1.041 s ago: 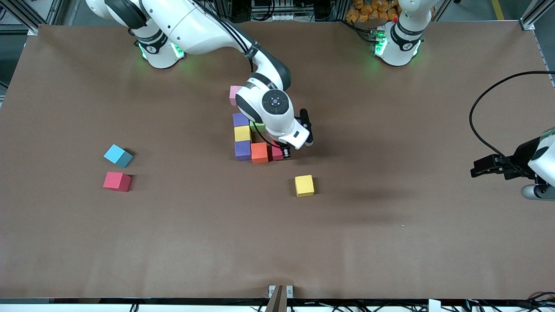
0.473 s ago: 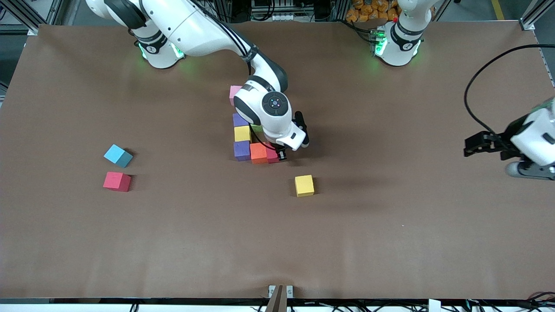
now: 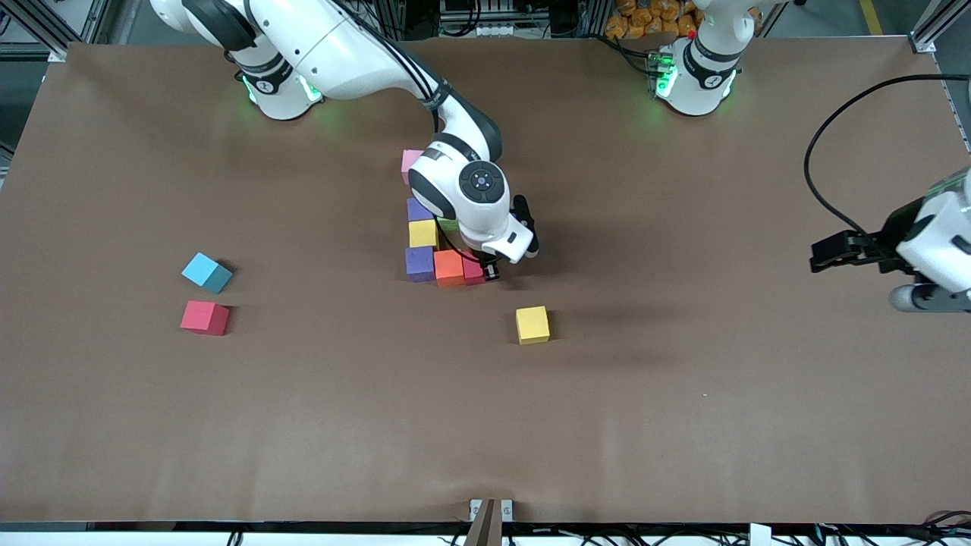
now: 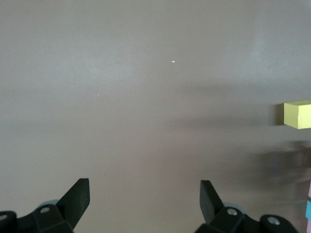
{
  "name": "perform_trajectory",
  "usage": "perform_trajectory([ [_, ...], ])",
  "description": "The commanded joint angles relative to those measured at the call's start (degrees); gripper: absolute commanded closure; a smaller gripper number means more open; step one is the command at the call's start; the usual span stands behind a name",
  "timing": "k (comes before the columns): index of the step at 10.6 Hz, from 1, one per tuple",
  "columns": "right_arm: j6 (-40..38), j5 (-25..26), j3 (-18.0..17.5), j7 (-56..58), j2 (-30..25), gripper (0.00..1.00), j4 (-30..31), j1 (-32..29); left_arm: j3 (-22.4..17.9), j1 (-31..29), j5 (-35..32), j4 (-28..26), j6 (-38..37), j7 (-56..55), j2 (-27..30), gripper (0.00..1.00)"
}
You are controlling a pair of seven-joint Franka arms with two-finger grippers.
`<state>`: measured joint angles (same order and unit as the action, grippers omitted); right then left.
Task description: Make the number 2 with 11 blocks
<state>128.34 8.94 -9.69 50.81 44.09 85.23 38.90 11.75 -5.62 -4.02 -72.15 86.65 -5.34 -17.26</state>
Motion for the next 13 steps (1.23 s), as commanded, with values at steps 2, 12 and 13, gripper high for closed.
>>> perform_trajectory([
  [2,-0.1,0.3,0.3,-3.3,-0.8,0.0,0.6,0.4,-3.5,4.2,0.7,-1.4,-0.7,0.2,2.5,0.0],
  [12,-15.4,-5.7,-5.9,-7.8,-13.1,0.0,1.8,-17.8,-13.1,14.7,1.8,-3.3,-4.1,4.9,6.2,0.0],
  [13,-15.7,-5.7,-5.9,-8.0,-15.8,0.0,4.2,-21.8,-13.2,14.8,1.6,-3.3,-4.1,5.6,6.2,0.0],
])
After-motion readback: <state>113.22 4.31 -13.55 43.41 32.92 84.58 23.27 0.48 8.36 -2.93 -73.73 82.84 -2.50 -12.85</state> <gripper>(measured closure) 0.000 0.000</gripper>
